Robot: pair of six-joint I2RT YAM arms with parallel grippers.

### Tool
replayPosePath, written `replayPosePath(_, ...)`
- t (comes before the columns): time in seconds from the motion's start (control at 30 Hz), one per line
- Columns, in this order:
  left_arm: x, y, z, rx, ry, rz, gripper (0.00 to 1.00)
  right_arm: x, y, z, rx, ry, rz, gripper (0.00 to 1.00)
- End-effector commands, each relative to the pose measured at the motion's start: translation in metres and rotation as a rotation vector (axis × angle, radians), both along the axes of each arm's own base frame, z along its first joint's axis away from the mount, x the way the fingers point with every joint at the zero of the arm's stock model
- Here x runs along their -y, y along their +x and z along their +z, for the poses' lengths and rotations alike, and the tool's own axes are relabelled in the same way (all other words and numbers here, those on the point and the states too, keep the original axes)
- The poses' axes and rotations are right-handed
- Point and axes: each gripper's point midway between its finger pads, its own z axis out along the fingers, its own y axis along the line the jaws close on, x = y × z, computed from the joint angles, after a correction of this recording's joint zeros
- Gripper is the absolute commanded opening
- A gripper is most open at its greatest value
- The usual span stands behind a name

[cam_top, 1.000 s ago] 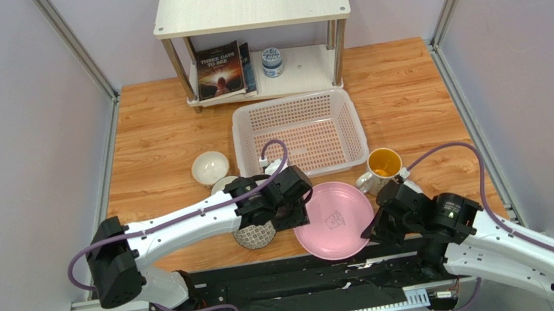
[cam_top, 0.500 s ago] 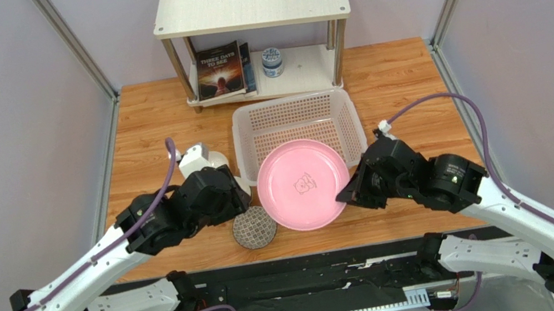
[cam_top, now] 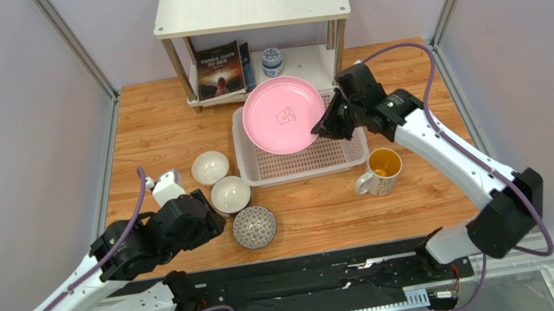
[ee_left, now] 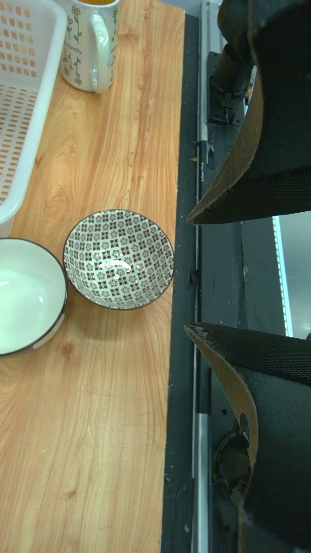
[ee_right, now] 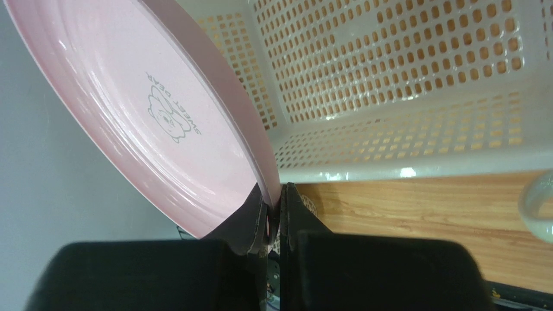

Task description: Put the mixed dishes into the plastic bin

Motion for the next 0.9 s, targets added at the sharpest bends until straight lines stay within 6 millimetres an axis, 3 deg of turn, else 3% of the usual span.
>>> replayPosePath(0.0,-0.011,-0.005,-0.011,-0.020,0.000,0.035,0.63,-0.019,0.051,0.029,0.112,0.071,0.080,0.00)
replayPosePath(0.1,-0.008,-0.005,-0.011,-0.014,-0.017,0.025,0.62,-0.030,0.064,-0.001,0.023,0.070,0.100,0.00)
replayPosePath(0.2,-0.005,-0.005,-0.010,-0.016,-0.016,0.015,0.62,-0.040,0.065,-0.030,-0.056,0.093,0.109,0.00)
replayPosePath(0.47,0.002,-0.006,-0.017,-0.035,-0.013,-0.006,0.62,-0.024,0.047,-0.087,-0.150,0.036,0.079,0.00)
replayPosePath(0.6,0.007,-0.006,-0.016,-0.045,-0.020,-0.012,0.61,-0.022,0.050,-0.115,-0.208,0.011,0.079,0.00)
replayPosePath(0.77,0.002,-0.003,-0.003,-0.019,-0.004,-0.008,0.61,-0.026,0.060,-0.132,-0.251,-0.019,0.097,0.00)
replayPosePath(0.87,-0.003,-0.003,-0.006,-0.019,0.009,-0.002,0.61,-0.026,0.061,-0.145,-0.289,-0.039,0.104,0.00)
